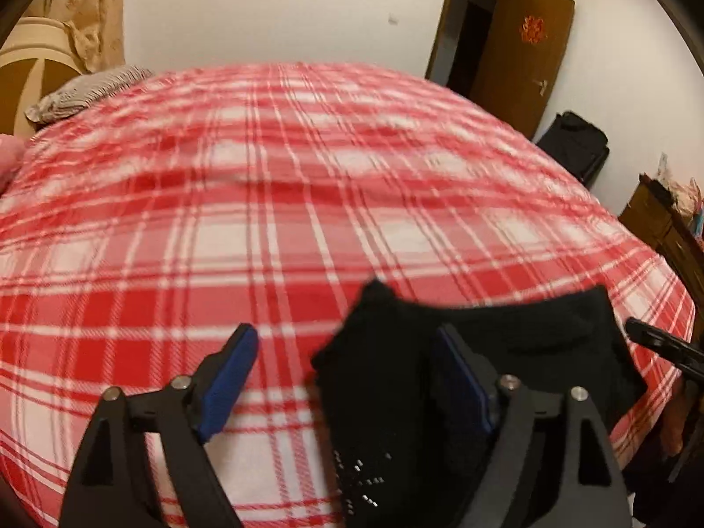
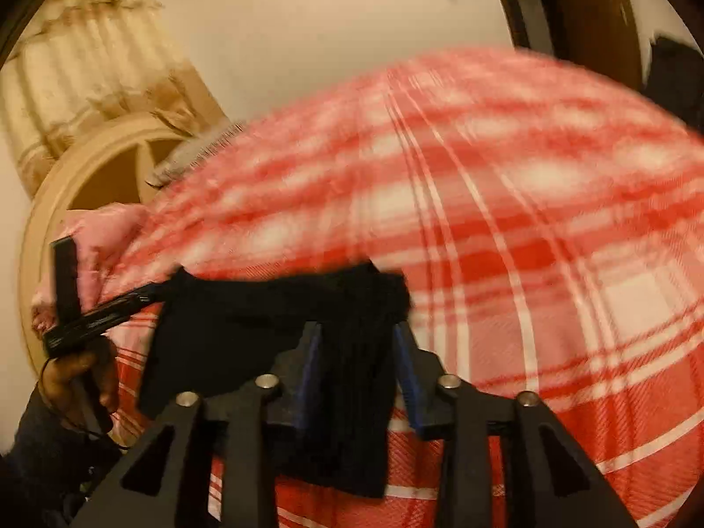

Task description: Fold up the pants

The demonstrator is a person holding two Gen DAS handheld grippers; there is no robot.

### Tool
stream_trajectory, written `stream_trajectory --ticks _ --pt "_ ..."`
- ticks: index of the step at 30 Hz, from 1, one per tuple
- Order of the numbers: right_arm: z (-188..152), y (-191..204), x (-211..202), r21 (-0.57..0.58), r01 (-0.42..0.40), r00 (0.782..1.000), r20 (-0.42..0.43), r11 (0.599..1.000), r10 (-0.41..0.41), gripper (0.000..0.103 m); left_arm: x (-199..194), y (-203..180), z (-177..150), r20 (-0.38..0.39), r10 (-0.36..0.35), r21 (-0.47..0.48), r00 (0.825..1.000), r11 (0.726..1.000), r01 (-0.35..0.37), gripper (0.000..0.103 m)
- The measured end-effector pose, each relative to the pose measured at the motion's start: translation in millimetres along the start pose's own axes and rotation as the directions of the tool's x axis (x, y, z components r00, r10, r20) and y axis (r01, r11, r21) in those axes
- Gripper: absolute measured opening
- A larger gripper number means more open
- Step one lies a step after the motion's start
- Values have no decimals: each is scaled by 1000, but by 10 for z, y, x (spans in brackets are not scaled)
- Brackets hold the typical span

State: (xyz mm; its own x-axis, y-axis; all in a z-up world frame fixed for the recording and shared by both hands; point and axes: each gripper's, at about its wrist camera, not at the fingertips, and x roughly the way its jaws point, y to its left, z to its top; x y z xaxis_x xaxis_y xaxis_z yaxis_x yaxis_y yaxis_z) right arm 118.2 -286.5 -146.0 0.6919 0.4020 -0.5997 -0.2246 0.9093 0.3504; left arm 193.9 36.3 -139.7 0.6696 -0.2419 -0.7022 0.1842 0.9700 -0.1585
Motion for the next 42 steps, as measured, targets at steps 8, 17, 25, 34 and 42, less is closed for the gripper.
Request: stream_trajectory --ticks 8,17,25,34,42 --pt "-384 447 69 -195 -103 984 -166 975 71 48 153 76 66 -22 90 19 996 996 -89 91" --pt "-487 212 152 -129 -134 973 -207 983 106 48 437 142 -39 -71 108 9 992 994 -107 103" --pt "-436 294 91 -137 -131 975 -197 982 103 50 91 50 -26 -16 105 55 994 993 -104 103" --pt "-269 308 -112 -142 -118 989 -104 983 104 53 -280 -67 -80 53 48 81 997 995 -52 103" --pt "-57 -7 -18 2 -40 998 -55 999 40 64 -92 -78 -210 -1 50 71 999 996 -50 103"
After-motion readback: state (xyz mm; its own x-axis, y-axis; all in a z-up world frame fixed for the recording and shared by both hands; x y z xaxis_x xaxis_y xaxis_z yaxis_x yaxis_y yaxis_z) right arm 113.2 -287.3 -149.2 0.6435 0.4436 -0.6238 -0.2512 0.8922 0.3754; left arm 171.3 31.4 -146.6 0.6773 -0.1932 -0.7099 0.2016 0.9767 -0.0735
